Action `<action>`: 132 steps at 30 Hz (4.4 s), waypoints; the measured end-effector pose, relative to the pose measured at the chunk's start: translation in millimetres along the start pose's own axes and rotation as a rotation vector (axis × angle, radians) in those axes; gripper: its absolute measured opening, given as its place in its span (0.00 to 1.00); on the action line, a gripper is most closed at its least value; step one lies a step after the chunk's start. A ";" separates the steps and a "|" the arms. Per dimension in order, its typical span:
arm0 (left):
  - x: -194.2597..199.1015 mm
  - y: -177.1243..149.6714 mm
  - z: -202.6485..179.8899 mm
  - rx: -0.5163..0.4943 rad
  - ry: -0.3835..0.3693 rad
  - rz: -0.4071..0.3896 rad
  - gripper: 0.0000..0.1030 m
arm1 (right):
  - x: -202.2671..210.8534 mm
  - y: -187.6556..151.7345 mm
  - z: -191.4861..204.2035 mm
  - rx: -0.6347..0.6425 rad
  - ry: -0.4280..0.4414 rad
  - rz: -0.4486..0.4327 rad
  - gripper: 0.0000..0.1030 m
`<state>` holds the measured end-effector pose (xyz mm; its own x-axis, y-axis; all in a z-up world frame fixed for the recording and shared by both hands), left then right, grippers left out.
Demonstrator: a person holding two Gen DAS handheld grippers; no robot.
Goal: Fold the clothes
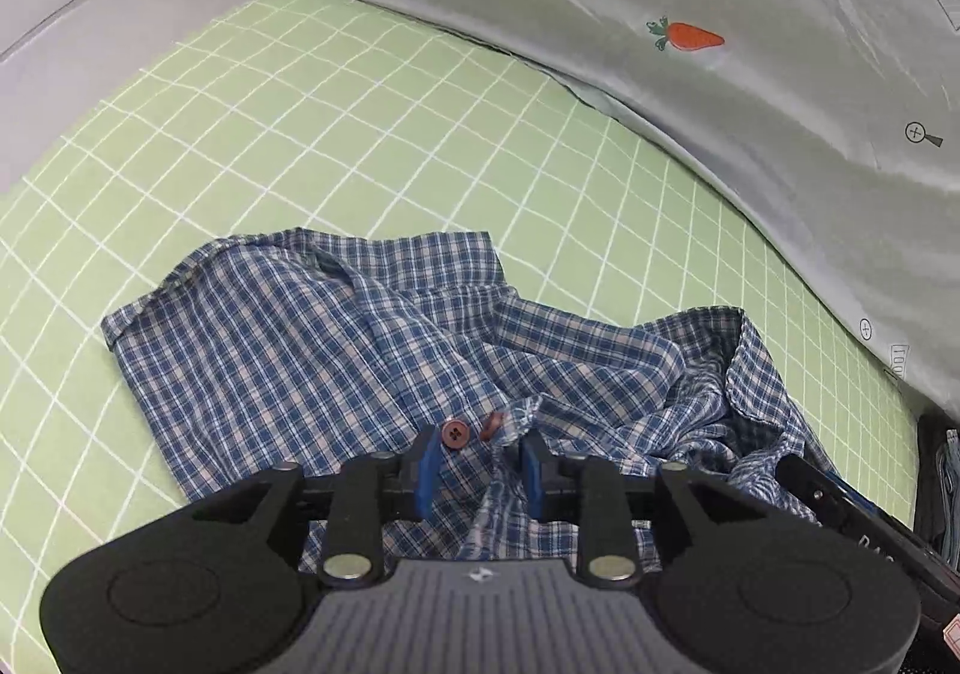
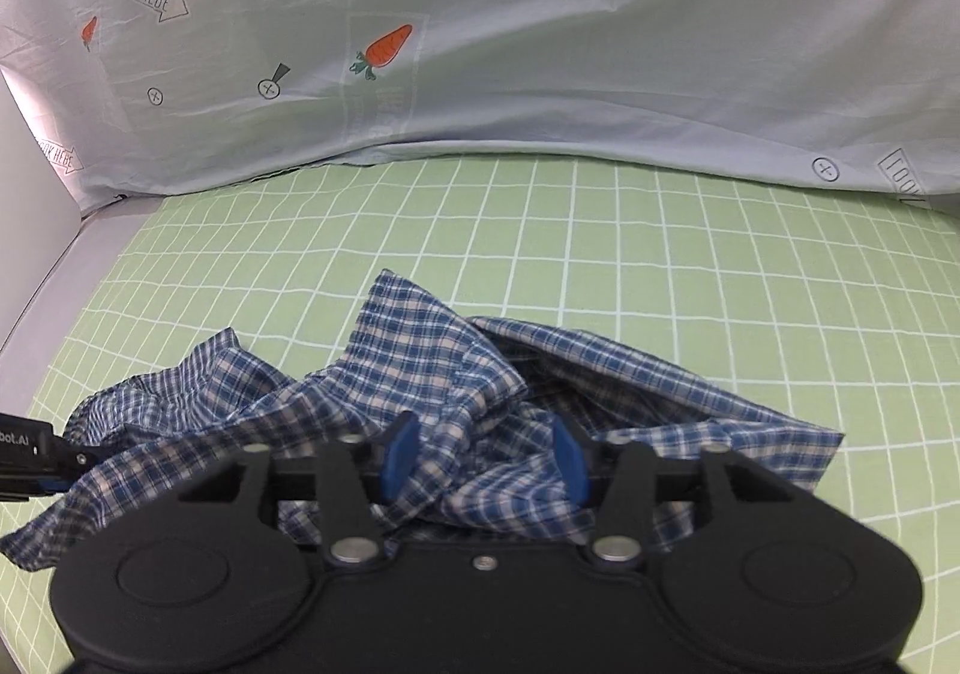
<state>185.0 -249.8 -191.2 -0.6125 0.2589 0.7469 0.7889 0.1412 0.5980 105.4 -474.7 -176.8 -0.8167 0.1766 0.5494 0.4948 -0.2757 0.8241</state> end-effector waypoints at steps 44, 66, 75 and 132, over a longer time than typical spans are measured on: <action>17.8 -69.0 -69.7 -0.024 -0.126 0.076 0.05 | 26.8 -13.9 -84.3 0.107 -0.120 -0.104 0.01; 132.0 62.9 -102.9 -0.009 -0.423 -0.210 0.03 | 137.0 126.7 -141.1 -0.046 -0.254 -0.435 0.00; 54.8 74.9 -104.5 -0.149 -0.263 -0.184 0.03 | 107.3 151.6 -136.6 -0.028 -0.265 -0.417 0.00; -24.2 -75.4 -85.7 -0.216 -0.320 0.115 0.04 | -0.9 -19.0 -230.4 -0.198 -0.418 0.045 0.00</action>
<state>136.1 -348.6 -229.5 -0.4475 0.5510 0.7044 0.8020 -0.1012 0.5886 28.3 -687.3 -224.7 -0.5862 0.5149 0.6255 0.4275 -0.4593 0.7786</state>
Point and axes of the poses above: each gripper's, at about its wrist camera, not at the fingertips, and x roughly against the way its jaws point, z to its left, y to its top, the point moved 9 cm from there along -x, roughly the way its jaws point, and after that the axes turned 15 degrees about -z, right-handed, at the moved point
